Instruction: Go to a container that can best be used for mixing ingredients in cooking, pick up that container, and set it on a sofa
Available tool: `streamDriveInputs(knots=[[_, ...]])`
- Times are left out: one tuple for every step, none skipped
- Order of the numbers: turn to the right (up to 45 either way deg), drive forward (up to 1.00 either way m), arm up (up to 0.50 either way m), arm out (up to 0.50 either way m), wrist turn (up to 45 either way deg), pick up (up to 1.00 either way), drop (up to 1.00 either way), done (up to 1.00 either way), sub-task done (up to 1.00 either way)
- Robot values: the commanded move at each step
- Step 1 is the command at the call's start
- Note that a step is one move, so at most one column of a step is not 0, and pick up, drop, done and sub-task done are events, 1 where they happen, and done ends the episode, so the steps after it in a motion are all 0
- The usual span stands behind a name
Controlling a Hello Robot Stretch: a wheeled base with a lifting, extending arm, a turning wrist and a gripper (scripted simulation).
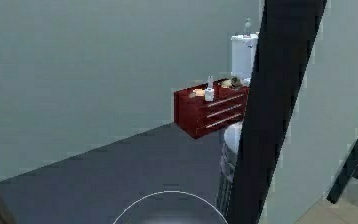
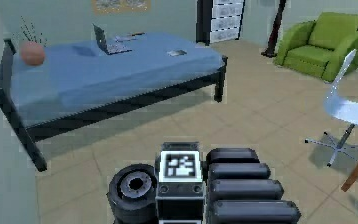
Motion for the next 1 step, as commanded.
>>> streamDriveInputs(knots=[[-30.0,0.0,0.0,0.0,0.0,0.0,0.0,0.0,0.0]])
